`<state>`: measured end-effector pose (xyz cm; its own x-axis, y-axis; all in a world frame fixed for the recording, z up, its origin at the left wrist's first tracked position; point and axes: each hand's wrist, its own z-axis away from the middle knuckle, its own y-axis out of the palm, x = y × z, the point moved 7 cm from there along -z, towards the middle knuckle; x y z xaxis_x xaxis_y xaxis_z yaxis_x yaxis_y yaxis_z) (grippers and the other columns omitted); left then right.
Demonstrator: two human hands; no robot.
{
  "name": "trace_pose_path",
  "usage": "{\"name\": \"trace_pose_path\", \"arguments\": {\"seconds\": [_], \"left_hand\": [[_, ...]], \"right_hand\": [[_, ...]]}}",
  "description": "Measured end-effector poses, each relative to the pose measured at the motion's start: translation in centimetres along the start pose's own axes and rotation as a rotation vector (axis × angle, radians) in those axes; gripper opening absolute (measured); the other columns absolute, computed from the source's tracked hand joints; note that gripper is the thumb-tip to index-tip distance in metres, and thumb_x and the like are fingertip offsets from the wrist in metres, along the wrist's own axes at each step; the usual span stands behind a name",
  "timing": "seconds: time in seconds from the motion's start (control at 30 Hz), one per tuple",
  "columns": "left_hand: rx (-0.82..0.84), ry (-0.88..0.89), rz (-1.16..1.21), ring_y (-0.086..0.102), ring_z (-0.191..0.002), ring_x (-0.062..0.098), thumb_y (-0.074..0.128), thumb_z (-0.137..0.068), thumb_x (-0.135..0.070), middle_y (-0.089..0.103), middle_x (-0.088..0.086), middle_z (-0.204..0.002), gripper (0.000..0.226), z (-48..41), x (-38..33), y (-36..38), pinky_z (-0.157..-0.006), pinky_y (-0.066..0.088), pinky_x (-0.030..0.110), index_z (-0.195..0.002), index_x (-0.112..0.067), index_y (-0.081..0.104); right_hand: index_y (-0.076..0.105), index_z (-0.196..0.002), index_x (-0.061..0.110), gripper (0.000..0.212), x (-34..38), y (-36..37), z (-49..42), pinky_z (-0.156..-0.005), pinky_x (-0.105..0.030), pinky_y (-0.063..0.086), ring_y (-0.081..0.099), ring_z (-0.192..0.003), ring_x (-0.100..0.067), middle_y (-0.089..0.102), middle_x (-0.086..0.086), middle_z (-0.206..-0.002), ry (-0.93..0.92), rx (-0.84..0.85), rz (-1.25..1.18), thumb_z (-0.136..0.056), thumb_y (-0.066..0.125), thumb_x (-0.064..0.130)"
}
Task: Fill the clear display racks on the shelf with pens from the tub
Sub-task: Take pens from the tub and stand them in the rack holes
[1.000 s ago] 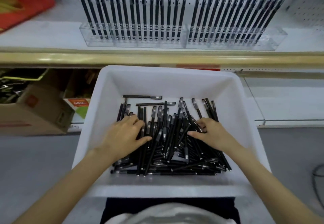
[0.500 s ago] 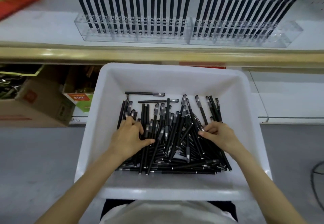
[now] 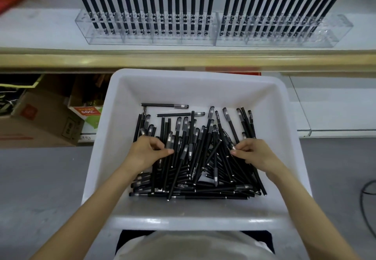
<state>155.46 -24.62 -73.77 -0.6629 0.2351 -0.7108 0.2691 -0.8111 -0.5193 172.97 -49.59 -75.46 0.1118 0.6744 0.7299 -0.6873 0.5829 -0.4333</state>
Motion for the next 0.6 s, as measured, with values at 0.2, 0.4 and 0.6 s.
{"name": "trace_pose_path", "arguments": {"seconds": [0.2,0.4,0.6], "left_hand": [[0.065,0.108,0.087,0.066,-0.079,0.011,0.074,-0.081,-0.026,0.073,-0.001,-0.079,0.014,-0.7,-4.4,0.0,-0.08,0.051,0.027,-0.073,-0.015,0.069],[0.138,0.256,0.141,0.065,-0.072,0.009,0.069,-0.086,-0.021,0.073,0.001,-0.082,0.007,-1.5,-11.6,1.7,-0.065,0.05,0.023,-0.088,-0.014,0.071],[0.198,0.386,0.113,0.067,-0.079,0.009,0.069,-0.085,-0.013,0.072,0.003,-0.091,0.012,-1.5,-17.7,3.7,-0.066,0.053,0.016,-0.097,-0.012,0.071]], "right_hand": [[0.059,-0.089,0.007,0.017,2.8,-1.8,1.1,-0.06,-0.021,0.052,0.066,-0.065,-0.007,0.072,-0.008,-0.076,-0.032,0.002,-0.156,-0.083,0.073,0.014],[0.07,-0.086,0.01,0.015,4.9,-3.9,1.8,-0.064,-0.018,0.049,0.066,-0.071,-0.007,0.073,-0.004,-0.077,-0.068,-0.071,-0.317,-0.076,0.079,0.017],[0.06,-0.084,0.009,0.014,7.7,-6.4,2.6,-0.047,-0.018,0.034,0.049,-0.053,-0.009,0.07,-0.002,-0.074,-0.183,-0.101,-0.405,-0.09,0.065,0.021]]}}
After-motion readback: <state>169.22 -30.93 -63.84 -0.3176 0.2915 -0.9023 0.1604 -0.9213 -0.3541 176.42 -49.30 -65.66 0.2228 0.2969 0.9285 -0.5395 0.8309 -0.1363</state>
